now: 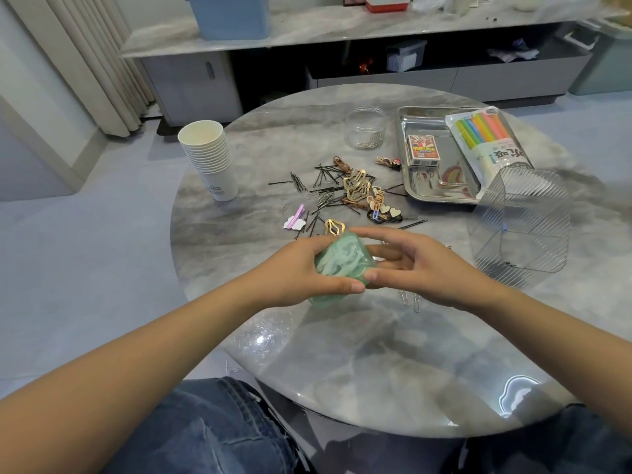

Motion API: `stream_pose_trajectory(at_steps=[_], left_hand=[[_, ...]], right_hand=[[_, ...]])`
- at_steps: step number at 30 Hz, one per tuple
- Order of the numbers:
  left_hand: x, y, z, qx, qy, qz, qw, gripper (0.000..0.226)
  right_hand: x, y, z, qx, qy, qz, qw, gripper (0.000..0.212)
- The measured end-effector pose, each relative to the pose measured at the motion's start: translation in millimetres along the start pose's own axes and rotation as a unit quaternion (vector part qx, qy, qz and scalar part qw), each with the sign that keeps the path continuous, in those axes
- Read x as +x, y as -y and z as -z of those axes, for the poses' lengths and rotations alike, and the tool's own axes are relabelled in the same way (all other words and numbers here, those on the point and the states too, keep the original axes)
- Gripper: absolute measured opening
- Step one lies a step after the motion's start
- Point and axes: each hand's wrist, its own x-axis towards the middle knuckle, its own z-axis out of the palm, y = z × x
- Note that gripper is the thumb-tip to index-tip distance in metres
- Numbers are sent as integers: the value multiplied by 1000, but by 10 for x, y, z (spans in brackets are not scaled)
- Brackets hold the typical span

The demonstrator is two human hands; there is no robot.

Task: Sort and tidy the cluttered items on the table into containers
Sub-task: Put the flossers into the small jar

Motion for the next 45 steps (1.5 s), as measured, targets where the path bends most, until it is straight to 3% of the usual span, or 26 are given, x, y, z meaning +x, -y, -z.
stream_pose_trajectory(at_steps=[6, 9, 13, 17, 21, 24, 29, 36, 45], left_hand=[[-14, -21, 9, 11, 33, 2, 999, 39], [9, -3, 78, -91, 50, 25, 994, 33], [47, -10, 41, -209, 35, 83, 974, 56], [75, -12, -104, -319, 16, 119, 940, 33], [121, 31, -126, -384, -16, 110, 917, 53], [158, 15, -133, -394, -3, 109, 913, 52], [267, -22, -134, -390, 4, 132, 911, 19], [514, -205, -112, -364, -5, 117, 924, 34], [1457, -531, 110, -352, -28, 87, 932, 41]], right_hand=[[14, 11, -63, -59, -19, 25, 998, 69], [16, 31, -45, -87, -40, 41, 994, 67], [13, 123, -32, -172, -87, 53, 980, 65], [55, 74, -60, -30, -123, -10, 992, 69], [70, 2, -109, 174, -26, -179, 968, 58], [105, -8, -95, 262, -46, -163, 950, 49], [145, -15, -22, 260, -108, -154, 947, 44], [180, 96, 198, 283, -135, -151, 937, 38], [606, 414, 1010, 251, -216, -147, 932, 31]])
